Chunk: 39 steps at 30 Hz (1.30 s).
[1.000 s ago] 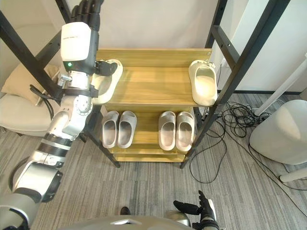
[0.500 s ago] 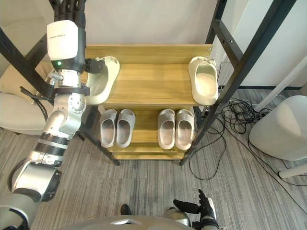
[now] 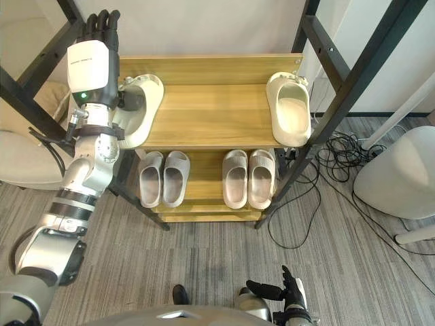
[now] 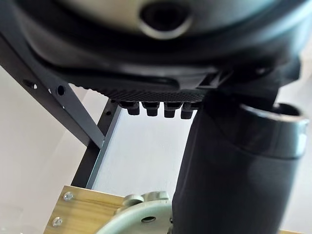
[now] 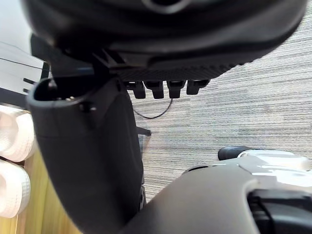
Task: Organize the slippers on the shoe rack
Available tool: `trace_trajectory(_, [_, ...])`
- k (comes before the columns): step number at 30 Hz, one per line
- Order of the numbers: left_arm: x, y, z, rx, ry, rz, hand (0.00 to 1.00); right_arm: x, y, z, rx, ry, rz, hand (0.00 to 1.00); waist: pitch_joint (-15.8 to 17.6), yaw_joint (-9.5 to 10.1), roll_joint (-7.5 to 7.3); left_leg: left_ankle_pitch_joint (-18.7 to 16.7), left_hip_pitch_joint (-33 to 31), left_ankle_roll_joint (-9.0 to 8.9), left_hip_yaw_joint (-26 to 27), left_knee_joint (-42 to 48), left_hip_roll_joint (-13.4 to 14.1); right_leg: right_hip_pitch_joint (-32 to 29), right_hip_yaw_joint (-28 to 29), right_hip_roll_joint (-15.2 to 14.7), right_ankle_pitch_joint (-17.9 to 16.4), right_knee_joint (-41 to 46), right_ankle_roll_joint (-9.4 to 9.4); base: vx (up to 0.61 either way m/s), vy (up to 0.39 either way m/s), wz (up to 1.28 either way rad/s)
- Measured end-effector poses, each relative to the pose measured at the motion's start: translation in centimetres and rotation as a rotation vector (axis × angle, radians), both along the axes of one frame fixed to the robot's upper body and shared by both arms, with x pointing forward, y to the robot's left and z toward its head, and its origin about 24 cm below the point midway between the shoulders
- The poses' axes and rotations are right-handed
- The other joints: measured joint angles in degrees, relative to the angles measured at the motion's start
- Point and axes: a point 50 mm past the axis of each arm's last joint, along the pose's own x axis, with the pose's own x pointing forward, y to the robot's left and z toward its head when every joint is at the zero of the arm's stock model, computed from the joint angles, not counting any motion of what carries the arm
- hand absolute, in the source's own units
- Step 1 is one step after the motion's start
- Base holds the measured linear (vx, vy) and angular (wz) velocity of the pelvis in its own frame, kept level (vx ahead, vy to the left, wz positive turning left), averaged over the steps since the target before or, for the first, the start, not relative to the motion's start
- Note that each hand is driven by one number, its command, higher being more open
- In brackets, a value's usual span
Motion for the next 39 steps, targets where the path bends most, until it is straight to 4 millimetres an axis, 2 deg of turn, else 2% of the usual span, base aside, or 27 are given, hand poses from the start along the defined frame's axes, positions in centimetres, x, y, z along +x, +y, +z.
trace_trajectory(3, [0.0, 0.1, 0.0, 0.0, 0.001, 0.006, 1.0, 0.0, 0.0, 0.0, -0.014, 0.0, 0.002, 1.0, 0.0, 0.01, 0.0, 0.0, 0.0, 0.0, -0.03, 0.0, 0.0, 0.08, -0.06, 0.01, 0.02, -0.12, -0.03, 0.0, 0.0, 0.0])
trace_trajectory(4, [0.0, 0.1, 0.0, 0.0, 0.003, 0.01, 0.0, 0.1, 0.0, 0.0, -0.023, 0.001, 0.011, 1.0, 0.0, 0.01, 0.0, 0.0, 0.0, 0.0, -0.04, 0.0, 0.0, 0.11, -0.09, 0.01, 0.03, -0.13, -0.05, 0.0, 0.0, 0.0])
trace_trajectory(12, [0.7, 0.9, -1.2, -0.001, 0.066, 0.041, 0.0, 0.1, 0.0, 0.0, -0.025, 0.0, 0.014, 1.0, 0.01, -0.09, 0.01, 0.0, 0.0, 0.0, -0.16, 0.0, -0.02, 0.04, -0.15, 0.0, 0.35, -0.15, -0.12, -0.03, 0.012, 0.0])
trace_trajectory(18, [1.3, 0.7, -0.4, 0.026, 0.078, 0.018, 0.0, 0.2, 0.1, 0.1, -0.026, -0.01, 0.013, 1.0, 0.03, -0.37, 0.08, 0.01, -0.9, 0.02, 0.27, -0.01, -0.01, -1.19, 0.53, 0.02, 0.98, -0.27, 0.06, -0.03, 0.018, -0.05])
trace_trajectory(27, [1.4, 0.5, -0.2, 0.031, 0.087, -0.002, 0.0, 0.2, 0.0, 0.1, -0.033, -0.009, 0.008, 1.0, 0.02, -0.48, 0.11, 0.07, -0.73, 0.09, 0.39, 0.02, -0.03, -0.68, 0.52, 0.05, 1.47, -0.96, -0.31, 0.0, 0.002, 0.0])
trace_trajectory(34, [1.2, -1.4, -0.7, -0.014, 0.087, -0.092, 0.0, 0.3, 0.0, 0.0, -0.036, 0.002, 0.008, 1.0, 0.09, -0.66, 0.25, 0.24, 0.13, 0.34, -0.06, 0.01, -0.15, 0.46, -0.02, -0.08, 1.59, -1.05, -0.48, -0.03, 0.011, 0.03])
trace_trajectory(39, [0.8, -4.3, -1.6, -0.023, 0.102, -0.208, 0.0, 0.5, -0.2, -0.1, -0.041, 0.013, 0.008, 1.0, 0.25, -0.75, 0.56, 0.41, 0.14, 0.59, -0.22, -0.02, -0.32, 0.46, -0.13, -0.26, 1.72, -0.92, -0.28, -0.04, 0.015, 0.02])
